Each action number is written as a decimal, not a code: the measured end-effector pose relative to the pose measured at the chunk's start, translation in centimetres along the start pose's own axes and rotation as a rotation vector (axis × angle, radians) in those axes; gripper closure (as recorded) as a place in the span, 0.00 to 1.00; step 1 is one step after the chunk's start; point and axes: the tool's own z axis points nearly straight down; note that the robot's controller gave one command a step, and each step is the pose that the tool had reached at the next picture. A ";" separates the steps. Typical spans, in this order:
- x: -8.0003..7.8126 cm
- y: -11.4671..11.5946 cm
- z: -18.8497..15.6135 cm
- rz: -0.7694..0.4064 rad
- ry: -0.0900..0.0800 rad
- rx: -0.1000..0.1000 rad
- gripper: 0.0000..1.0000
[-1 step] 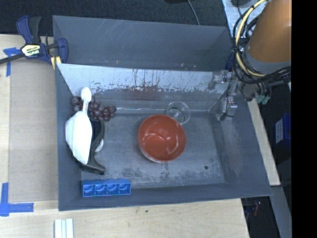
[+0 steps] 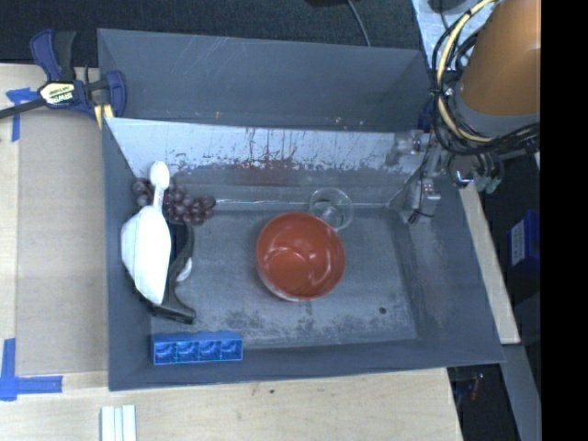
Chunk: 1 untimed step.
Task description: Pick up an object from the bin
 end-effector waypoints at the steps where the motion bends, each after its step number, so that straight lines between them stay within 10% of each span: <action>1: 4.3 0.5 5.9 0.001 0.003 0.000 0.00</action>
Offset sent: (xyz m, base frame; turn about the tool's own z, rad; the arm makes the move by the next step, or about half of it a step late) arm 0.0142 0.0257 -0.0710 0.0013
